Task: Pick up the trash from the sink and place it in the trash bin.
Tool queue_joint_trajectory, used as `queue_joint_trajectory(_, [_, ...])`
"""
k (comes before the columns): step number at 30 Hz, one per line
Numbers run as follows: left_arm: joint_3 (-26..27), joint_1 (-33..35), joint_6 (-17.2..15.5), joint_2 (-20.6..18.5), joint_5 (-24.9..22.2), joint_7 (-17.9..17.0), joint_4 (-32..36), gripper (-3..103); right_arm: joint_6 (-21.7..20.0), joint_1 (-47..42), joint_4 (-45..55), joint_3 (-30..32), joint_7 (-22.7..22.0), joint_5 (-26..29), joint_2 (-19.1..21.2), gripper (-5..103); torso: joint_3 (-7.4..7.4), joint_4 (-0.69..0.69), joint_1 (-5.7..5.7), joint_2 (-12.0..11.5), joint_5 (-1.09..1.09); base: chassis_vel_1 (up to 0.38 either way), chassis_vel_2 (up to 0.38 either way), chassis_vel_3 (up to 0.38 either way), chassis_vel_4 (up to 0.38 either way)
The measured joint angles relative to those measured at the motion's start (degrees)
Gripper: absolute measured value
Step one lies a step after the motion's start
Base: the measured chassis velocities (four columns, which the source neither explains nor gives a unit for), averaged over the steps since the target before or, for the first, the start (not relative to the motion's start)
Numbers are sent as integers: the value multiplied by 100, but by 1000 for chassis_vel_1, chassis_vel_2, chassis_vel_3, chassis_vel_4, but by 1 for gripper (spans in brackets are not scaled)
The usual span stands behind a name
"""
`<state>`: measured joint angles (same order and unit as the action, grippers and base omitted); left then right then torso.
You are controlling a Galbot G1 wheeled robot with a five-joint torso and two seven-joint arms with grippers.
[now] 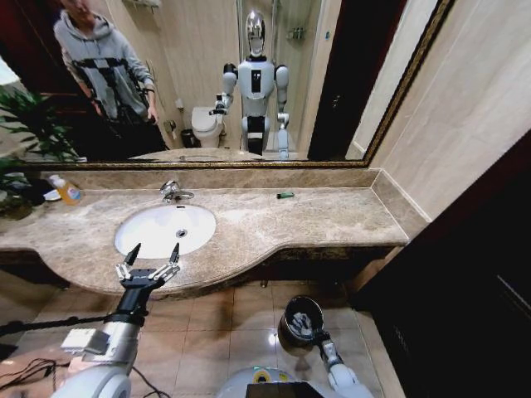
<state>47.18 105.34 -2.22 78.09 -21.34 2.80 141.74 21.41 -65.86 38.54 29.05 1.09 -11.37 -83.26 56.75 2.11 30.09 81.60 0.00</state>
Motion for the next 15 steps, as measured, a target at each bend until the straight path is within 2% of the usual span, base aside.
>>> queue_joint_trajectory(1, [0,0,0,0,0,0,0,100,0,10,-10,3,-4,-7,-7,11,0,0,0,0,0,0,0,0,0])
queue_joint_trajectory(4, [0,0,0,0,0,0,0,100,5,7,-7,6,-7,-8,-18,16,0,0,0,0,0,0,0,0,0])
queue_joint_trajectory(6, [0,0,0,0,0,0,0,100,26,-7,9,8,-10,-8,-21,27,0,0,0,0,0,0,0,0,0])
queue_joint_trajectory(7, [0,0,0,0,0,0,0,100,26,-7,9,8,-10,-8,-21,27,0,0,0,0,0,0,0,0,0])
queue_joint_trajectory(9, [0,0,0,0,0,0,0,100,51,-31,50,10,-41,-7,-27,37,0,0,0,0,0,0,0,0,0])
queue_joint_trajectory(10, [0,0,0,0,0,0,0,100,61,-43,71,10,-53,-6,-27,37,0,0,0,0,1,0,0,0,0])
queue_joint_trajectory(13, [0,0,0,0,0,0,0,100,80,-115,190,13,-94,7,-26,54,0,0,0,0,0,0,0,0,0])
queue_joint_trajectory(14, [0,0,0,0,0,0,0,100,80,-115,190,13,-94,7,-26,54,0,0,0,0,0,0,0,0,0])
queue_joint_trajectory(15, [0,0,0,0,0,0,0,100,94,-155,251,16,-118,23,-23,59,0,0,0,0,0,0,0,0,0])
